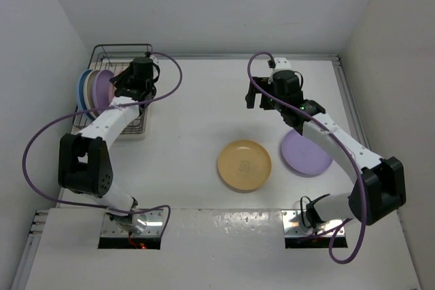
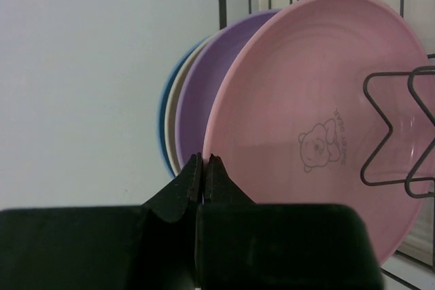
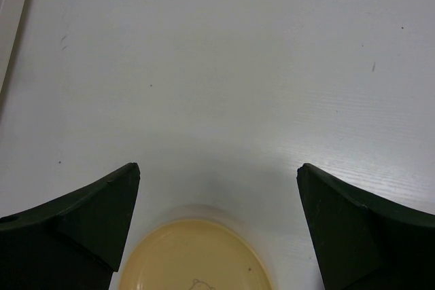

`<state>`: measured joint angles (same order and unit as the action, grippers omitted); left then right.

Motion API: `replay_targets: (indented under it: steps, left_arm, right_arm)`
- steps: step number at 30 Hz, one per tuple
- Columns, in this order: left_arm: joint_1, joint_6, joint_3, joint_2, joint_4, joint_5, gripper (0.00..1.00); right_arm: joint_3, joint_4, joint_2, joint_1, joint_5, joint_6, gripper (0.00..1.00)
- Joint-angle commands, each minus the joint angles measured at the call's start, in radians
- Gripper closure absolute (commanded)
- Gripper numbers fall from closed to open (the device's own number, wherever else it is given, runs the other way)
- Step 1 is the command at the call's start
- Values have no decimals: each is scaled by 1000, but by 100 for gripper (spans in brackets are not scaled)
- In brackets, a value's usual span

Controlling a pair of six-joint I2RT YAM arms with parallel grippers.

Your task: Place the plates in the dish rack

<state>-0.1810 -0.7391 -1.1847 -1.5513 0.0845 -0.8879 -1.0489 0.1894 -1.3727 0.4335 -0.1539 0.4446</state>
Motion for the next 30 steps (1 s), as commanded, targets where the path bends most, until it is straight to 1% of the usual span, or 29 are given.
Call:
replay_targets:
  steps: [1,3,4,5,6,7,8,9,10,12,14,15,18,21,22,24,25,27,28,29,30]
  left_arm:
    - [-9,30,16,-3,0,-11,98]
    - [-9,40,16,-22,0,-11,86]
    - [-9,40,4,-23,0,-11,82]
    - [-9,52,-18,-32,0,-23,74]
    - [-9,52,-32,-41,17,-32,74]
    - [-9,61,-47,-41,30,-33,71]
    - [-9,61,-77,-41,31,-63,68]
    - [-9,61,-93,-41,41,-74,50]
    - [-9,61,-107,-41,41,-83,39]
    - [-9,38,-145,-41,50,-102,20]
    - [-20,20,-182,-29,50,-112,17]
    - [-20,11,-193,-15,50,-112,17]
    - [-64,-23,-245,11,50,-112,14]
    - [-144,-49,-311,20,61,-112,14]
    - [-202,-49,-347,20,78,-88,14]
    - [-274,-23,-386,5,113,-57,13]
    - [-355,-8,-404,-22,138,-36,12]
    - [-434,58,-461,-64,225,45,11]
    - [-504,93,-489,-90,300,81,9]
    - [-537,180,-522,-152,343,125,9]
    - [-563,225,-599,-185,384,247,9]
  right_arm:
    - [-2,-24,32,1,-19,-12,1]
    - [0,-18,34,-3,-18,-17,1]
    - [-2,-19,34,-2,-21,-20,1]
    - [-5,-18,29,-9,-16,-23,1]
    - [-8,-10,29,-13,-10,-23,1]
    - [-11,-8,27,-18,-1,-23,1]
    - [-23,-5,27,-25,4,-26,1]
    - [-36,2,24,-35,16,-26,1]
    - [-39,2,20,-47,19,-29,1]
    - [-56,13,15,-64,33,-29,1]
    - [-69,18,12,-68,36,-26,1]
    - [-71,21,8,-81,37,-20,1]
    - [-92,33,6,-101,42,-9,1]
    - [-100,39,17,-134,43,29,1]
    - [-105,54,26,-147,53,67,1]
    - [-100,73,35,-180,59,94,1]
    - [-99,93,46,-218,57,120,1]
    - [-97,134,67,-245,15,182,1]
    - [-100,175,92,-278,-10,198,1]
    - [-105,229,110,-294,-110,218,1]
    - [-120,261,122,-308,-149,251,1]
